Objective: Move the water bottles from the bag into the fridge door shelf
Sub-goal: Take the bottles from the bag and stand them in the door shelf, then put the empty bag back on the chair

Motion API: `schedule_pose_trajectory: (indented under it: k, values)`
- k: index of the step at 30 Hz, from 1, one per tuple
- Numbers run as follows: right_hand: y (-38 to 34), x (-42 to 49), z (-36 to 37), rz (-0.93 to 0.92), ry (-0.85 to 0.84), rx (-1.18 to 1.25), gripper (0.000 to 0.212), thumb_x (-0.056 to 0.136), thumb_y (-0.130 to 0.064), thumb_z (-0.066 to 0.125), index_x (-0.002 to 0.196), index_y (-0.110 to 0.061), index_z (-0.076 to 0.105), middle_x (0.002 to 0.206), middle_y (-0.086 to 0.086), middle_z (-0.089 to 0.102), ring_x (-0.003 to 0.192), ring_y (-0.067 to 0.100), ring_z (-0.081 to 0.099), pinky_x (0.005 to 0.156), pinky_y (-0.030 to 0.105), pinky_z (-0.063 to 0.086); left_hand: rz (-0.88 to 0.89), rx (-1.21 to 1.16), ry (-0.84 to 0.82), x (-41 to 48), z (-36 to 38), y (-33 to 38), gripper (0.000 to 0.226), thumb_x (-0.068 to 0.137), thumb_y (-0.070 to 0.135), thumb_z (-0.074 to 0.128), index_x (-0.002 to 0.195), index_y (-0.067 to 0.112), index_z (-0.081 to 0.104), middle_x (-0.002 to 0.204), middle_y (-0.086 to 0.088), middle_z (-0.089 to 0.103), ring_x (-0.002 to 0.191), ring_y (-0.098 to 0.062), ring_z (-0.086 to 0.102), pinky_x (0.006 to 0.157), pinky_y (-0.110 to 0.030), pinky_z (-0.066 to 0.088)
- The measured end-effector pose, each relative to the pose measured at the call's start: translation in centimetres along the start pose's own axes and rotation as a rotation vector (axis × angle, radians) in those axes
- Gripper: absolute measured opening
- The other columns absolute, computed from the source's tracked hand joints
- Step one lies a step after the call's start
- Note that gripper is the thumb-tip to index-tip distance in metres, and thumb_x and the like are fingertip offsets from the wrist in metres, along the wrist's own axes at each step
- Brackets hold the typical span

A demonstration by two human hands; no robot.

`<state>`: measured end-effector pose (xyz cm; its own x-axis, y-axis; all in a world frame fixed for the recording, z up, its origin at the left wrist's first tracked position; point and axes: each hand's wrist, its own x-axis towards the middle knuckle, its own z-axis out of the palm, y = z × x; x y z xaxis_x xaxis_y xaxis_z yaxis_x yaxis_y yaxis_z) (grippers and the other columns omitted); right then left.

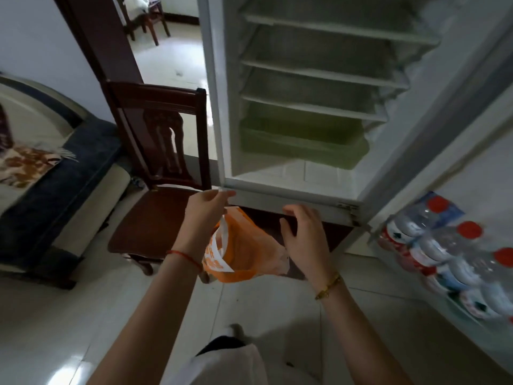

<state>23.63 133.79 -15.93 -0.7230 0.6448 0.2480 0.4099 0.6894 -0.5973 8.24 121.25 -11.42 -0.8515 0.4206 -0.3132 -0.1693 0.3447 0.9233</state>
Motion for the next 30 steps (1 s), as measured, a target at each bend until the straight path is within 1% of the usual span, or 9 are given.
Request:
schedule_pose_trajectory:
  k: [3, 8, 11, 13, 17, 19, 22, 26, 30]
  values:
    - [-2.3, 1.9, 2.4, -0.007, -0.015, -0.001, 0.021, 0.091, -0.019, 0.061, 0.111, -0.013, 0.06, 0.112, 0.001, 0.062, 0.114, 0.018, 0.052, 0.095, 0.02, 0.041, 0.013, 0.102, 0.039, 3.7, -3.0, 0.0, 0.029, 0.097, 0.026, 0.048, 0.108, 0.016, 0.073, 0.081, -0.001, 0.062, 0.073, -0.014, 0.058, 0.083, -0.04, 0.055]
    - [-5.5, 5.2, 5.9, -0.017, -0.076, -0.01, 0.024, 0.094, -0.021, 0.058, 0.116, -0.014, 0.058, 0.116, 0.001, 0.06, 0.119, 0.016, 0.049, 0.094, 0.015, 0.033, 0.018, 0.186, 0.06, 10.4, -6.7, -1.0, 0.026, 0.097, 0.023, 0.049, 0.109, 0.016, 0.071, 0.08, -0.001, 0.061, 0.078, -0.017, 0.058, 0.064, -0.025, 0.046]
    - [-6.8, 7.1, 7.5, -0.023, -0.113, 0.001, 0.026, 0.094, -0.023, 0.056, 0.119, -0.015, 0.057, 0.119, 0.0, 0.059, 0.12, 0.015, 0.049, 0.095, 0.015, 0.034, 0.004, 0.231, 0.049, 14.4, -8.5, -2.2, 0.029, 0.098, 0.022, 0.049, 0.114, 0.012, 0.071, 0.089, -0.006, 0.063, 0.085, -0.02, 0.057, 0.07, -0.029, 0.048]
    - [-7.3, 8.3, 8.4, -0.024, -0.126, 0.002, 0.026, 0.094, -0.023, 0.056, 0.119, -0.015, 0.058, 0.119, 0.001, 0.059, 0.119, 0.015, 0.049, 0.096, 0.017, 0.036, 0.011, 0.273, 0.059, 16.9, -9.6, -3.1, 0.031, 0.098, 0.022, 0.048, 0.114, 0.009, 0.071, 0.086, -0.005, 0.062, 0.08, -0.018, 0.056, 0.075, -0.035, 0.048]
    - [-7.6, 10.0, 9.7, -0.022, -0.149, -0.017, 0.028, 0.094, -0.024, 0.056, 0.121, -0.015, 0.057, 0.121, 0.0, 0.059, 0.12, 0.014, 0.047, 0.099, 0.021, 0.04, 0.002, 0.324, 0.094, 21.0, -11.4, -4.9, 0.031, 0.098, 0.022, 0.049, 0.108, 0.005, 0.073, 0.079, -0.009, 0.063, 0.067, -0.017, 0.053, 0.064, -0.027, 0.041]
    - [-7.5, 10.6, 10.2, -0.024, -0.155, -0.022, 0.028, 0.094, -0.024, 0.056, 0.121, -0.015, 0.058, 0.12, 0.0, 0.059, 0.12, 0.015, 0.047, 0.1, 0.024, 0.042, -0.021, 0.318, 0.109, 22.6, -12.2, -5.6, 0.028, 0.098, 0.022, 0.049, 0.105, 0.007, 0.072, 0.095, -0.018, 0.07, 0.079, -0.025, 0.063, 0.069, -0.028, 0.044]
    - [-7.3, 11.1, 10.6, -0.022, -0.157, -0.044, 0.028, 0.094, -0.024, 0.057, 0.121, -0.014, 0.058, 0.12, 0.0, 0.059, 0.119, 0.015, 0.048, 0.1, 0.026, 0.044, -0.015, 0.356, 0.125, 24.5, -13.2, -6.4, 0.036, 0.097, 0.019, 0.05, 0.128, 0.005, 0.061, 0.123, -0.019, 0.065, 0.113, -0.032, 0.061, 0.093, -0.038, 0.048]
    - [-7.0, 11.7, 11.0, -0.005, -0.16, -0.063, 0.028, 0.094, -0.024, 0.057, 0.121, -0.015, 0.058, 0.12, 0.0, 0.059, 0.119, 0.014, 0.048, 0.099, 0.024, 0.042, -0.005, 0.344, 0.156, 25.9, -14.0, -6.4, 0.057, 0.093, 0.011, 0.055, 0.148, 0.014, 0.04, 0.141, -0.017, 0.05, 0.118, -0.029, 0.057, 0.098, -0.04, 0.05]
    - [-7.0, 12.1, 11.1, 0.014, -0.149, -0.067, 0.027, 0.094, -0.023, 0.057, 0.12, -0.016, 0.058, 0.119, -0.001, 0.06, 0.118, 0.014, 0.048, 0.098, 0.024, 0.043, 0.085, 0.281, 0.194, 25.0, -13.2, -5.8, 0.054, 0.093, 0.013, 0.056, 0.145, 0.015, 0.044, 0.141, -0.014, 0.05, 0.127, -0.027, 0.052, 0.106, -0.043, 0.046]
